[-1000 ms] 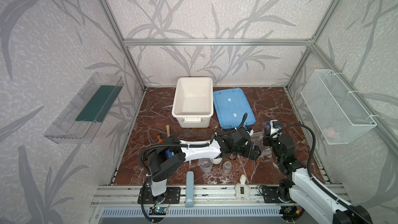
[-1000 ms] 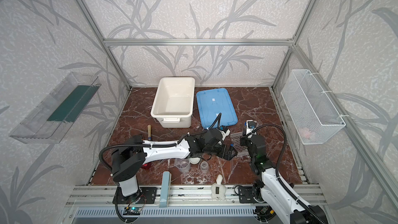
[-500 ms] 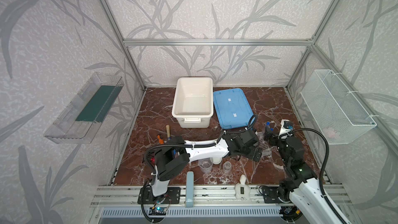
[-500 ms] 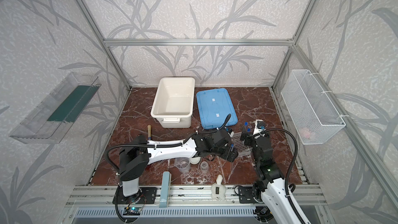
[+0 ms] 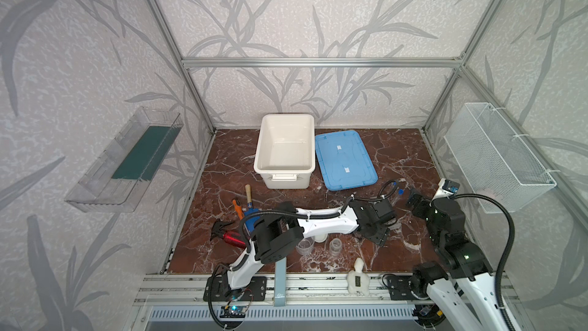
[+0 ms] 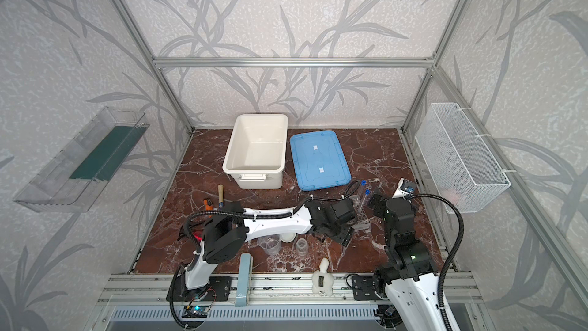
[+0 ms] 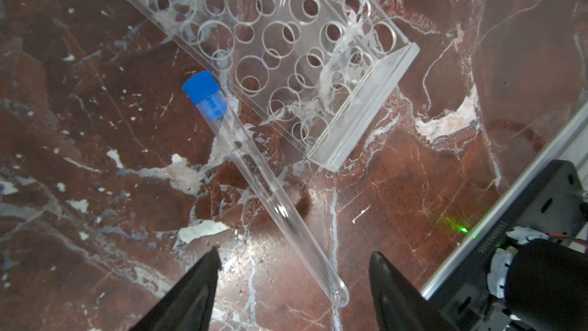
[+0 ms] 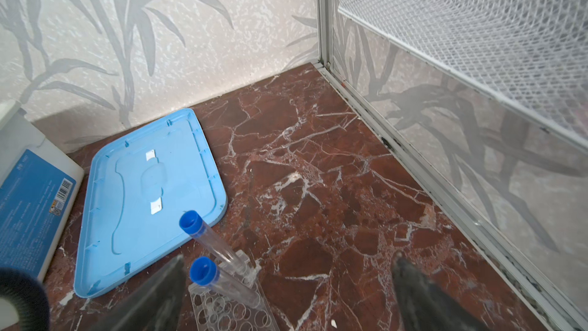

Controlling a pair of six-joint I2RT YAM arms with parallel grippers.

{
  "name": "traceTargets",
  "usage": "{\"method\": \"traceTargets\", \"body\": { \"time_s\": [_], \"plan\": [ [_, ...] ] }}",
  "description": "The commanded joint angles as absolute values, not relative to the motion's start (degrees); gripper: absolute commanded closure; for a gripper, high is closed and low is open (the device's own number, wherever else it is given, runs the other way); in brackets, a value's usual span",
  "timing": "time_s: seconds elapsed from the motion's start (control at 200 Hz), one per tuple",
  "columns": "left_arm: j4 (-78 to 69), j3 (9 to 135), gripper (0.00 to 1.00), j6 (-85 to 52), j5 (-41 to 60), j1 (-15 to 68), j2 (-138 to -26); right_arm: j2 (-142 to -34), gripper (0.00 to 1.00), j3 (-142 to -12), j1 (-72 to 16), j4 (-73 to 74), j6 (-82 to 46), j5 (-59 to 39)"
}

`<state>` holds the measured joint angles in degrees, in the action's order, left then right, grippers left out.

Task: Organize the chemistry lab equipment
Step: 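Lower the left gripper onto the last blue-capped tube and close it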

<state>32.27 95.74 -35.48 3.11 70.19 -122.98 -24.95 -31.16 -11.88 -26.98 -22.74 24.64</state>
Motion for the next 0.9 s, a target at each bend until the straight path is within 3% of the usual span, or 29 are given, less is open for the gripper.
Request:
{"method": "traceTargets", "body": {
  "time_s": [0.0, 0.15, 0.465, 0.84, 0.895],
  "plan": [
    [39.42, 99.25, 0.32, -34.87, 0.43, 70.58, -125.51, -22.9, 0.01, -32.21, -11.6, -29.79, -24.17, 24.96],
    [41.97, 101.55, 0.39, -34.15, -1.27, 70.58, -127.81, -19.64, 0.01, -31.82, -11.6, -30.07, -23.83, 25.55],
    [41.4, 102.11, 0.4, -33.51, -1.6, 70.58, -128.68, -18.02, 0.01, -30.95, -11.62, -29.98, -23.46, 26.07],
    [46.6, 101.71, 0.78, -36.64, -7.4, 69.2, -128.83, -17.58, 0.01, -30.87, -11.6, -29.91, -22.34, 25.63],
    [47.64, 101.77, 0.79, -37.44, -8.08, 68.7, -128.72, -17.5, 0.01, -30.76, -11.6, -29.93, -22.29, 25.36]
  ]
}}
